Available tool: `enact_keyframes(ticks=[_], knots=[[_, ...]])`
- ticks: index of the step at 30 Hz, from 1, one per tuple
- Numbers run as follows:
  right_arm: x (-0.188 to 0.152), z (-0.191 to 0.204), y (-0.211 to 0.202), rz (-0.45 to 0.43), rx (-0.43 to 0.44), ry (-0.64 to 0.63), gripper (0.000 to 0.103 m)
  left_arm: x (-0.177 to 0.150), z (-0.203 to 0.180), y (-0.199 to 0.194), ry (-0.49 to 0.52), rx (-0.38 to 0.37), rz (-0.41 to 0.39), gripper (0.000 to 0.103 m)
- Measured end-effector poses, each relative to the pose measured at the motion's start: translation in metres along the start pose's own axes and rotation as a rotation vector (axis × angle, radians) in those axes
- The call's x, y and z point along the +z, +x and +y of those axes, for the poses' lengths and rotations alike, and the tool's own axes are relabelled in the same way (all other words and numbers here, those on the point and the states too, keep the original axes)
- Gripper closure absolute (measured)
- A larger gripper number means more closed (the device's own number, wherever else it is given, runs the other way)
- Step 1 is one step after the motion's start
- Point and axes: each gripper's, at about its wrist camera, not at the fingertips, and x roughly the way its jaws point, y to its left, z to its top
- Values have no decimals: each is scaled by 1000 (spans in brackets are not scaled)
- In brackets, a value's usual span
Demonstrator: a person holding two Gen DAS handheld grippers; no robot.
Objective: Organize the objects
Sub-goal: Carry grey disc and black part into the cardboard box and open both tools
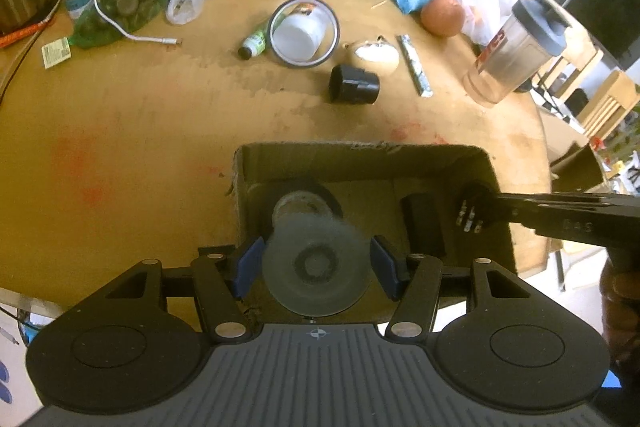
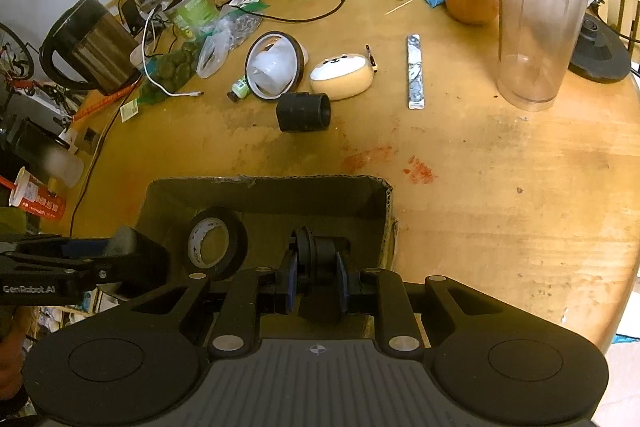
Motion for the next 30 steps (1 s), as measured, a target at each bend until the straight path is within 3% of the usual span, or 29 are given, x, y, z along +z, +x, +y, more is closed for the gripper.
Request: enact_keyframes(ticks=[30], knots=[[21,26,-3,-23,37,-101,80,-11,10,-28,-86,43,-86,45]])
